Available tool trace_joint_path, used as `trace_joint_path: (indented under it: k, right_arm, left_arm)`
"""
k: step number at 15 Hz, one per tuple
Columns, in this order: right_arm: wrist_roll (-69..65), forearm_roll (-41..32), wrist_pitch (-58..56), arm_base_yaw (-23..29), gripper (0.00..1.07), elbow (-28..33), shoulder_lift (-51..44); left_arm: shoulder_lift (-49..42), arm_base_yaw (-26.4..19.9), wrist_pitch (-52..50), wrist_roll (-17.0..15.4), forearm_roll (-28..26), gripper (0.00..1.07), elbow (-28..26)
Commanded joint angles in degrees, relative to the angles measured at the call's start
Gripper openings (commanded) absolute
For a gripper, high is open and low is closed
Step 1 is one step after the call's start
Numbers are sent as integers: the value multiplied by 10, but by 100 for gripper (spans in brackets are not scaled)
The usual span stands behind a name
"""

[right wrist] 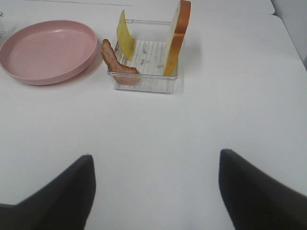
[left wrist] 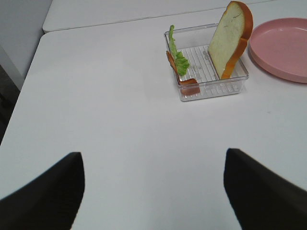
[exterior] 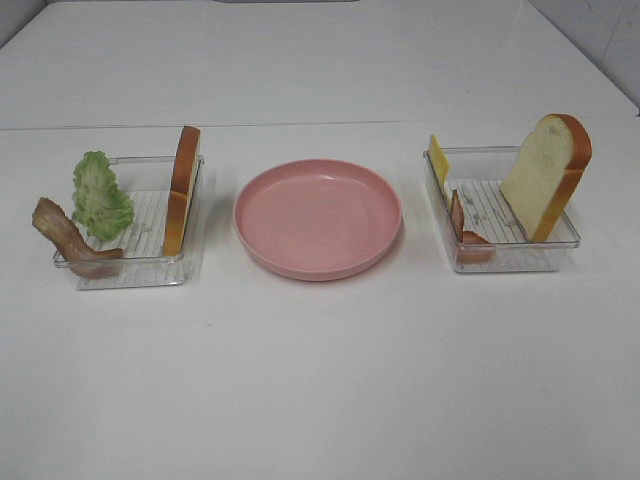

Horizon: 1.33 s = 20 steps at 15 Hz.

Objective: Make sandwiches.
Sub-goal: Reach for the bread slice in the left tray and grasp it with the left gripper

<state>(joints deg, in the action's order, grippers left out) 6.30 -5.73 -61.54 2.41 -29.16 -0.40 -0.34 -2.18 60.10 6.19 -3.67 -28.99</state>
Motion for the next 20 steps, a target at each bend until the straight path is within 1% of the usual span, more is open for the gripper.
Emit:
trace_joint_path:
  k: [1, 20]
  right_arm:
    - [2, 1, 6, -3, 69, 2, -7]
    - [2, 1, 6, -3, 69, 2, -7]
  left_arm:
    - [-11, -1, -5, -3, -5, 76, 3]
    - [-11, -1, -5, -3, -5, 76, 3]
